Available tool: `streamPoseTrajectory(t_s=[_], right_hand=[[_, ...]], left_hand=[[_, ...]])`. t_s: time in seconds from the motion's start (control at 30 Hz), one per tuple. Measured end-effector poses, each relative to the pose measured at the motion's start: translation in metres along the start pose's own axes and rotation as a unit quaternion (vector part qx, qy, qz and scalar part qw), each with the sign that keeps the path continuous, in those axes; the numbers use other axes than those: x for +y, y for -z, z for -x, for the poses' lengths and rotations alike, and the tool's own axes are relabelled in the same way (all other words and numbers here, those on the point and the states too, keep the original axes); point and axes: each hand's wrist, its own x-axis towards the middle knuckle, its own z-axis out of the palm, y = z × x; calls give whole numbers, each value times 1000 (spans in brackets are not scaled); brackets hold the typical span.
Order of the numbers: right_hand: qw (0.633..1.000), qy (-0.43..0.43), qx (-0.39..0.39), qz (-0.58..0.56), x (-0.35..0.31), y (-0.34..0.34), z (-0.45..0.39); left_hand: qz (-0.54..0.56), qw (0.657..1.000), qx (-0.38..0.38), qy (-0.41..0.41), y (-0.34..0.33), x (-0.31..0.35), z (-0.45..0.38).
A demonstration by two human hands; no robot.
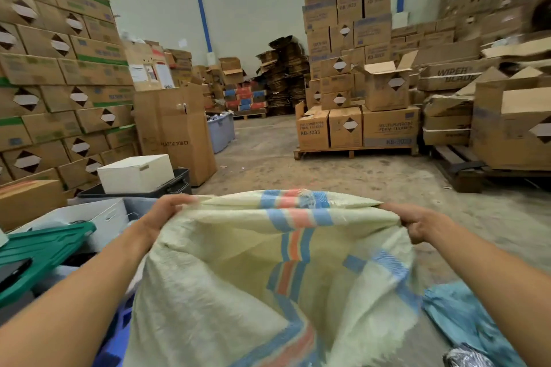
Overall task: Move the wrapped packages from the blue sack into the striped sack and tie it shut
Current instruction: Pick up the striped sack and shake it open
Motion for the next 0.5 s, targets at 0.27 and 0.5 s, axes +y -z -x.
streamPoseTrajectory(t_s=[0.27, 0.5], right_hand=[[918, 140, 38, 370, -23, 17, 12], [726, 391, 101, 556, -8, -11, -7]], left_hand=[[-382, 924, 23, 10, 32, 5, -4], [-369, 913, 101, -141, 48, -17, -12]])
